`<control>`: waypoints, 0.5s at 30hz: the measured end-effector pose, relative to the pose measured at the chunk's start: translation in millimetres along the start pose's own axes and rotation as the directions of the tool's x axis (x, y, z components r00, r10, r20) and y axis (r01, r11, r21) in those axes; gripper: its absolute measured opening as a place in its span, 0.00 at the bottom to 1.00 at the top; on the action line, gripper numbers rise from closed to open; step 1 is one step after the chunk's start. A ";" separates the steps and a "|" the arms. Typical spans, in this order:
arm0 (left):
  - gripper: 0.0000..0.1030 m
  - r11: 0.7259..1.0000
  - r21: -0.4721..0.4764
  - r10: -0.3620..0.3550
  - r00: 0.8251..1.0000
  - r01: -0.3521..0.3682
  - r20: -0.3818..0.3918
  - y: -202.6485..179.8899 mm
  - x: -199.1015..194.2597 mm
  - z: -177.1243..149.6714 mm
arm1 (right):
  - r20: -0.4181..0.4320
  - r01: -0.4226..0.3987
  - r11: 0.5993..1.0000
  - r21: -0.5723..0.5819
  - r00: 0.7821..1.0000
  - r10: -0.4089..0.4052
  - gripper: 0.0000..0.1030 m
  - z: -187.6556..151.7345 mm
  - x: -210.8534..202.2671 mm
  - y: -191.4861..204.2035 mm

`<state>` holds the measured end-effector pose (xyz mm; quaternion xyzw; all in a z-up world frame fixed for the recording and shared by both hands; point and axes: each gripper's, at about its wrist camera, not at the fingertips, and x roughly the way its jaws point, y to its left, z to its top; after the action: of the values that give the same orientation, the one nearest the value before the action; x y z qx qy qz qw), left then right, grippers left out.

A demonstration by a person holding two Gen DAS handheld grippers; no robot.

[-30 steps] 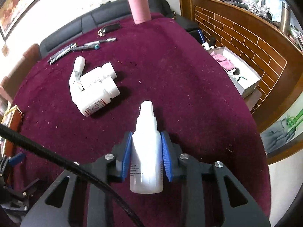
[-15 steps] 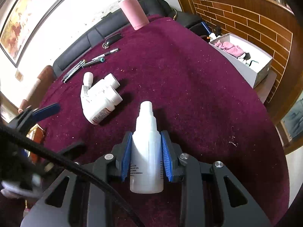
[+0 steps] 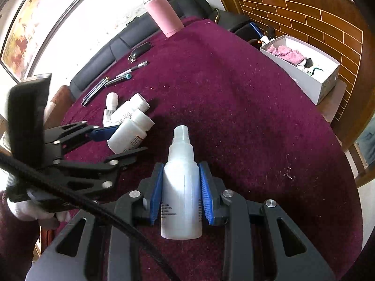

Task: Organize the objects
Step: 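Grasp a white pill bottle with the left gripper while the right holds the spray bottle, then carry the pill bottle and spray bottle into the tray with both grippers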

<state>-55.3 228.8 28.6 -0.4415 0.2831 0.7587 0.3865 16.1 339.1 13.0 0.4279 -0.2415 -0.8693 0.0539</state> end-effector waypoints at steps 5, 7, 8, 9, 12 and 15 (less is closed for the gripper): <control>0.49 0.996 -0.082 -0.030 0.999 0.032 0.031 4.7 1.1 1.6 | 0.006 0.005 1.000 -0.012 1.000 -0.005 0.27 -0.3 0.6 0.8; 0.36 0.995 -0.095 -0.029 0.998 0.034 0.047 3.0 -2.7 -2.5 | 0.009 0.008 1.000 -0.021 1.000 -0.008 0.27 -0.3 0.9 1.6; 0.29 0.994 -0.107 -0.033 0.998 0.038 0.053 2.5 -5.8 -5.4 | 0.010 0.007 1.000 -0.022 1.000 -0.007 0.27 -0.4 1.1 1.5; 0.29 0.990 -0.133 -0.044 0.997 0.051 0.056 3.3 -9.3 -9.1 | 0.012 0.006 1.000 -0.022 1.000 -0.006 0.27 -0.4 1.2 1.3; 0.29 0.981 -0.180 -0.052 0.995 0.066 0.084 2.8 -22.4 -22.2 | 0.015 -0.001 1.000 -0.021 1.000 0.001 0.27 0.2 1.5 0.5; 0.29 0.968 -0.235 -0.066 0.991 0.091 0.113 5.5 -39.2 -41.3 | 0.020 -0.006 1.000 -0.022 1.000 0.007 0.27 0.9 2.4 -0.2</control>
<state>-29.0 180.7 45.4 -0.4555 0.1510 0.7934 0.3744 13.9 338.9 11.7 0.4176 -0.2340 -0.8760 0.0590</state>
